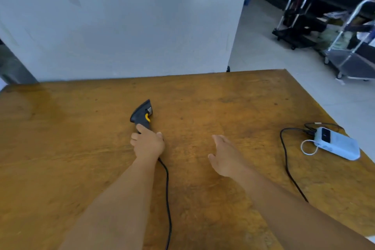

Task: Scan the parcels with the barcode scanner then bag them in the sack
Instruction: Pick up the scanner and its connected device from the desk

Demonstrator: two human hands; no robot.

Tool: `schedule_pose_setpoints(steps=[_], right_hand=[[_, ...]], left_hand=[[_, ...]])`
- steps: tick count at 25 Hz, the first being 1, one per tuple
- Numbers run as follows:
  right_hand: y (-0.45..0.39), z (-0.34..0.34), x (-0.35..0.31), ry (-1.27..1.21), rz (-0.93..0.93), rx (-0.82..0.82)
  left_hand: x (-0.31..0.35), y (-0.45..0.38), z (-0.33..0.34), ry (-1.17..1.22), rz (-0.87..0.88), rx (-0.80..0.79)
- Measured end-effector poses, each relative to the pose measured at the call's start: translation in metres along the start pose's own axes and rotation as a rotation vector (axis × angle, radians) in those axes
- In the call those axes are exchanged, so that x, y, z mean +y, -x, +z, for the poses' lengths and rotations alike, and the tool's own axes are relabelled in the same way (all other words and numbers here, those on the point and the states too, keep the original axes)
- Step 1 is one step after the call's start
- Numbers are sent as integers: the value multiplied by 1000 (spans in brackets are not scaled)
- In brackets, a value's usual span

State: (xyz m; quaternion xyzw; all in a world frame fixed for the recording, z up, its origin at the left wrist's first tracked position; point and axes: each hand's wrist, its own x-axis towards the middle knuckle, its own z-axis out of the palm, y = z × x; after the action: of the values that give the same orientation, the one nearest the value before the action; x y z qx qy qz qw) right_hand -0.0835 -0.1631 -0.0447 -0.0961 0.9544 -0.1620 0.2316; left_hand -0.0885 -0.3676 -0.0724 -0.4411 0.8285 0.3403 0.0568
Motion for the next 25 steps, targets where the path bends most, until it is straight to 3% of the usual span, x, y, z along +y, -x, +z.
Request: schedule_pose_setpoints(steps=[3, 7, 12, 17, 22, 25], right_hand=[[-8, -2, 15, -27, 60, 8], [-8, -13, 31, -71, 114, 51], [7, -37, 73, -130, 160, 232], [20, -67, 156, -160, 220, 388], [27, -102, 277, -51, 237, 350], [18, -117, 334, 30, 234, 225]], left_hand=[[12, -7, 10, 174, -103, -24], [30, 14, 43, 331, -21, -132], [64, 81, 111, 476, -17, -341], [107, 154, 168, 538, -48, -427], [151, 223, 218, 480, 1, -298], [166, 249, 235, 440, -8, -217]])
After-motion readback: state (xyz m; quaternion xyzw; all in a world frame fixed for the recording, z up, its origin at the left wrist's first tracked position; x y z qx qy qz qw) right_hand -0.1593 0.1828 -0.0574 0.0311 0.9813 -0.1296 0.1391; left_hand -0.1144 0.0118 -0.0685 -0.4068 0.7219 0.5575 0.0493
